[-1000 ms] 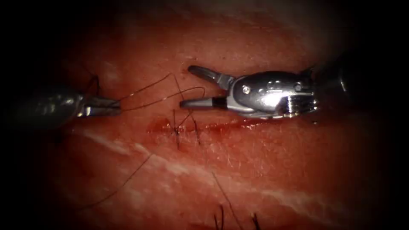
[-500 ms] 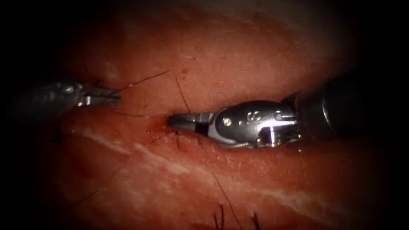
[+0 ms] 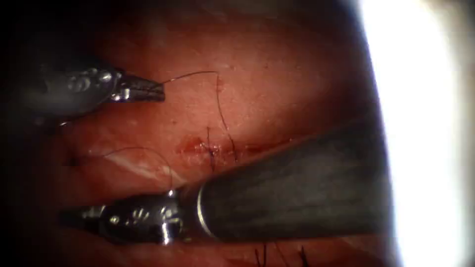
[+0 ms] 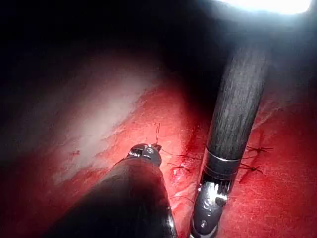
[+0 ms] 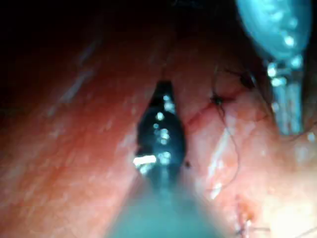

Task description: Wound Closure

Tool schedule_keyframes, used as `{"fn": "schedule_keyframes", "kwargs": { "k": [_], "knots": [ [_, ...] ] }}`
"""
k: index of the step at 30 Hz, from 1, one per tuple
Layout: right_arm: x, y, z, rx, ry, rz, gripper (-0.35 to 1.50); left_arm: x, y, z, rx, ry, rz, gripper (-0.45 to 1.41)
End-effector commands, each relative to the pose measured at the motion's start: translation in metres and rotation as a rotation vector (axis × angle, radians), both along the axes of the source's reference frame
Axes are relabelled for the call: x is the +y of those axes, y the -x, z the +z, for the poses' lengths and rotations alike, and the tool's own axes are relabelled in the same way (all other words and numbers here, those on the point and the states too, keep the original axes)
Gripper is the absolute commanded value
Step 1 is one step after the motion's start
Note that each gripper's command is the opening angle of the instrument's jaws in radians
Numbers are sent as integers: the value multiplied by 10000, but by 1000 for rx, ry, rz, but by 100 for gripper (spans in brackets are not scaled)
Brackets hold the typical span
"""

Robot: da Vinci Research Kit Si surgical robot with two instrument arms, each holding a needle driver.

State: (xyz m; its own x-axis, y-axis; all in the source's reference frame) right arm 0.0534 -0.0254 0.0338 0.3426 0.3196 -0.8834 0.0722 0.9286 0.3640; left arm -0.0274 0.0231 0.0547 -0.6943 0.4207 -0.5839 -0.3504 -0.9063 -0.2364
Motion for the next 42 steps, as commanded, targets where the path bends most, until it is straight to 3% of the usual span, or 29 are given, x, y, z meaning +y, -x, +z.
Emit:
{"fn": "schedule_keyframes", "kwargs": {
  "k": [1,3,6,7,9,10,11,17,25,29,33,36,40,41,42],
  "knots": [
    [-18,-13,-6,24,-1,-24,-35,-3,6,11,-2,1,2,-45],
    [-7,-3,-21,41,11,7,-27,-5,6,14,0,4,3,-45],
    [13,28,-31,44,8,46,61,-5,7,14,1,5,1,-45],
    [19,40,-33,51,4,61,81,-5,8,14,1,5,1,-45],
    [33,69,-37,74,-9,85,108,-7,10,14,2,6,0,-45],
    [45,99,-39,74,-22,109,120,-10,14,15,5,9,-3,-45],
    [50,111,-40,72,-24,118,123,-11,15,15,7,10,-4,-45],
    [83,185,-36,99,-55,158,125,-25,26,13,-1,8,2,-45],
    [105,221,-2,105,-87,133,123,-49,30,3,-31,8,29,-45],
    [104,235,-1,59,-70,59,147,-63,33,5,-46,-4,38,-45],
    [91,265,-4,23,-83,-68,148,-63,36,7,-44,-14,33,-45],
    [90,283,-8,23,-88,-94,148,-61,37,5,-44,-16,32,-45],
    [112,296,-9,61,-96,-44,126,-67,56,0,-48,-20,24,-45],
    [115,297,-8,71,-92,-37,111,-69,60,0,-55,-21,26,-45],
    [119,297,-7,72,-94,-37,84,-72,65,-1,-59,-21,28,-45]
  ]
}}
